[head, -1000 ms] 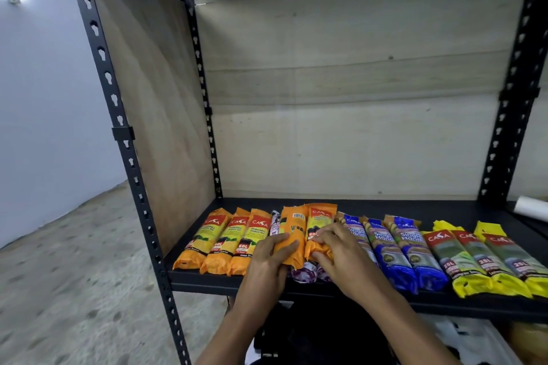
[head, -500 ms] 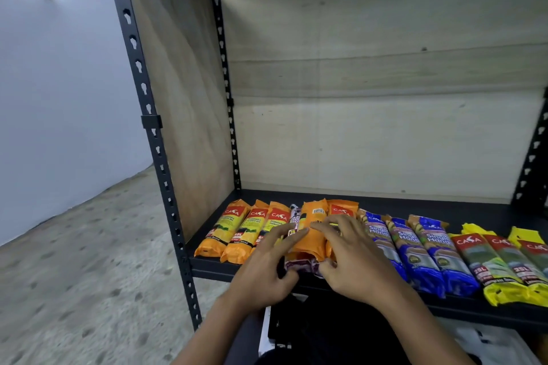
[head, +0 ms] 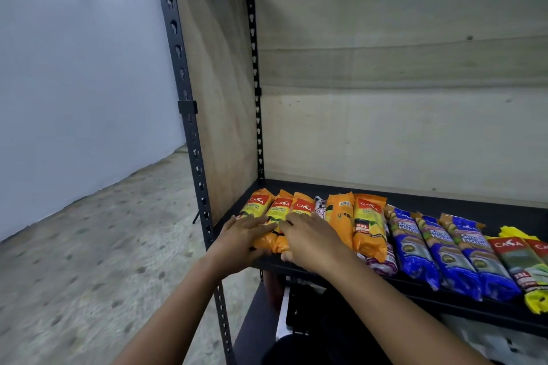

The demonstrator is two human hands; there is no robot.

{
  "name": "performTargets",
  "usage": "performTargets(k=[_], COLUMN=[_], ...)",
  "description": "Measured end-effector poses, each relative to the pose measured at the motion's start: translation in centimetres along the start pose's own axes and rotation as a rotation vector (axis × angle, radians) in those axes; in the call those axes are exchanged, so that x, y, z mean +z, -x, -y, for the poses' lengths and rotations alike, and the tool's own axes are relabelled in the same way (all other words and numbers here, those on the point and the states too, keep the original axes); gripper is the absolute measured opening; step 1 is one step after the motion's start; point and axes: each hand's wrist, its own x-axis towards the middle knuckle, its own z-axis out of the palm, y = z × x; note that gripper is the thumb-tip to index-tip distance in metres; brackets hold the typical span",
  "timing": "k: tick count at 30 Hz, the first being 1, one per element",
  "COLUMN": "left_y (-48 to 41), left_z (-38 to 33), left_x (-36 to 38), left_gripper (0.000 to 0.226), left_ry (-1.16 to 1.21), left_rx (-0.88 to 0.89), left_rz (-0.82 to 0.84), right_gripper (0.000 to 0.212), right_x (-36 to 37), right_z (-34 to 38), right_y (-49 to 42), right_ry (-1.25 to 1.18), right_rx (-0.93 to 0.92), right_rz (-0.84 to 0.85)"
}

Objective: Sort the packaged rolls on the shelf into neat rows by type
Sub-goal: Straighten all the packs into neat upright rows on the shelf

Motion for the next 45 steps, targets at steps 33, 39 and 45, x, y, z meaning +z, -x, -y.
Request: performTargets(k=[33,39,45], left_y=[0.4,1.3,1.5], left_z=[3.0,2.7,2.6], left_x=[0.2,0.8,0.8], left_gripper=[0.081,0.066,0.06], left_ry=[0.304,0.335,0.317], left_rx=[-0.12,-0.13,-0.133], left_rz=[0.008,-0.201,-0.246], right_gripper=[0.073,0.042,0.038], right_x=[0.9,2.0,1.9], right_z=[2.6,4.1,4.7], right_y=[-1.4,-2.1,-2.2], right_ry=[-0.014,0.003,-0.01], right_rx=[0.049,0.078,0.114], right_rz=[-0.012,-0.071,-0.104])
